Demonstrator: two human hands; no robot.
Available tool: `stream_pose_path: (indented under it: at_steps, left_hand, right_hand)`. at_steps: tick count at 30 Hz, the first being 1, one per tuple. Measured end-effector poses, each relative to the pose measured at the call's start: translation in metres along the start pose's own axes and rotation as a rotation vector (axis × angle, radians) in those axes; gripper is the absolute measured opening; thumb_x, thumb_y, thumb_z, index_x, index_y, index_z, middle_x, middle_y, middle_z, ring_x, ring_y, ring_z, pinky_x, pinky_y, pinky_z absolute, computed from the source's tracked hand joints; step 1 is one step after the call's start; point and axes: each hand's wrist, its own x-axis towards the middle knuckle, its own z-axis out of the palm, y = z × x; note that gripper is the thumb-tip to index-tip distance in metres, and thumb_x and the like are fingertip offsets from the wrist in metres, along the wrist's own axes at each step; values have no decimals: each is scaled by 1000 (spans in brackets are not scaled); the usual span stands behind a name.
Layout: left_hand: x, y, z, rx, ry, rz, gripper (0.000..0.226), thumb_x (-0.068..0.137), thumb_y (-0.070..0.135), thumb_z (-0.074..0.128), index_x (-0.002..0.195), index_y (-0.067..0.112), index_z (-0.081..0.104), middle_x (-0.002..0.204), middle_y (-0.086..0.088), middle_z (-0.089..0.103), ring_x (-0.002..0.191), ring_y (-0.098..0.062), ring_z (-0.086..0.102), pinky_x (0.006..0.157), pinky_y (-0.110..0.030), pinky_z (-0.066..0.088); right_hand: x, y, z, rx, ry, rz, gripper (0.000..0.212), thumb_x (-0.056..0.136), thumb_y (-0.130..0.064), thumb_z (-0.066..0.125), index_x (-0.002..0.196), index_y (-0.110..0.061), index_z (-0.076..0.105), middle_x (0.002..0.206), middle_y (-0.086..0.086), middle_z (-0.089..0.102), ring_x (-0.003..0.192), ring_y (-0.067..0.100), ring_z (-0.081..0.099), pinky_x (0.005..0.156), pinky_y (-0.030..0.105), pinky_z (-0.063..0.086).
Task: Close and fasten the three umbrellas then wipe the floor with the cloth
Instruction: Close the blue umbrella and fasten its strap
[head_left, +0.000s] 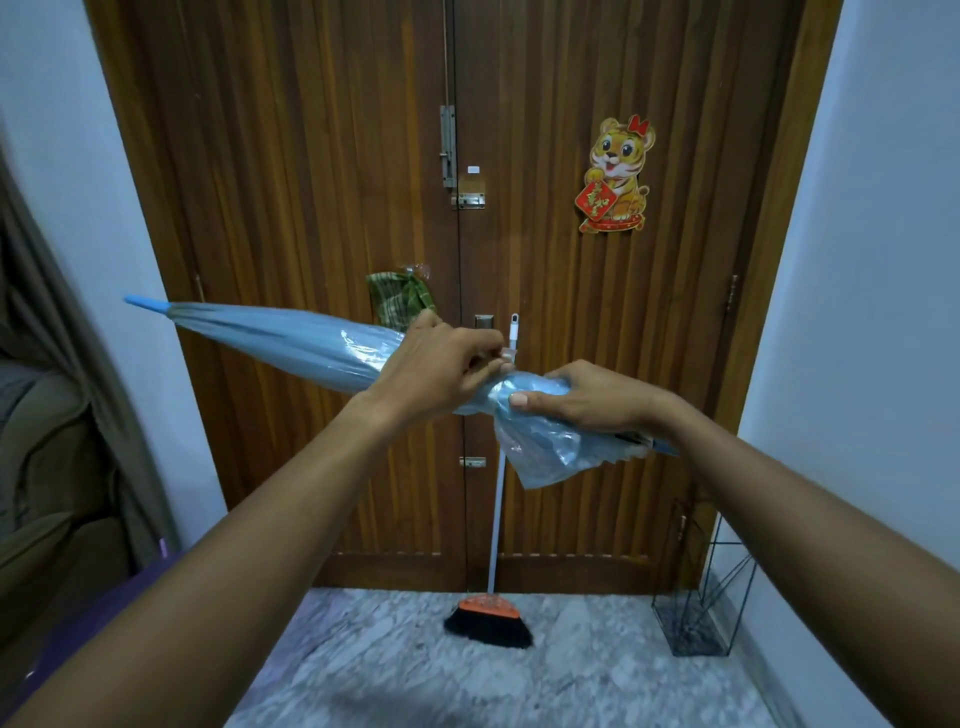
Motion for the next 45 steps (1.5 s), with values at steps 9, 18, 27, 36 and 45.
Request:
stream_pose_path:
  at_steps: [9,18,27,36,45]
  left_hand:
    - [-9,-11,-11,-722,-292,-400,16,87,27,77,91,11,81,68,11,74,62,5,65,61,-11,46]
    - [-12,-18,-10,-776,-233,-403,26,86,26,77,105,9,79,103,2,79,100,-9,73,94,-31,57]
    - [-6,-14,-15,-762,-123,-428,22,85,24,78,102,11,80,99,2,79,96,-4,73,86,-21,57]
    - [5,-19,-29,-752,-379,-521,24,81,29,81,98,13,81,101,4,79,103,-6,70,99,-29,50]
    - [3,-18,-27,-811,-377,-534,22,83,24,80,99,10,81,103,3,79,107,-4,68,110,-36,43]
  right_hand:
    - [-11,-9,17,-927,538,-260,70,74,-88,39,107,-31,62,79,-10,66,63,7,61,60,30,57]
    - [-11,5,27,-998,733,-461,53,83,-70,56,102,-21,63,80,-3,69,58,15,60,55,31,52]
    - [-9,5,22,-1193,844,-634,42,87,-48,66,107,-11,63,78,8,65,56,23,60,52,32,44]
    - [-10,10,26,-1242,933,-669,40,84,-45,73,106,-13,63,81,8,65,60,23,61,55,33,40]
    - [-9,14,22,-1254,952,-712,41,81,-43,76,105,-12,62,85,9,67,63,24,63,56,32,41]
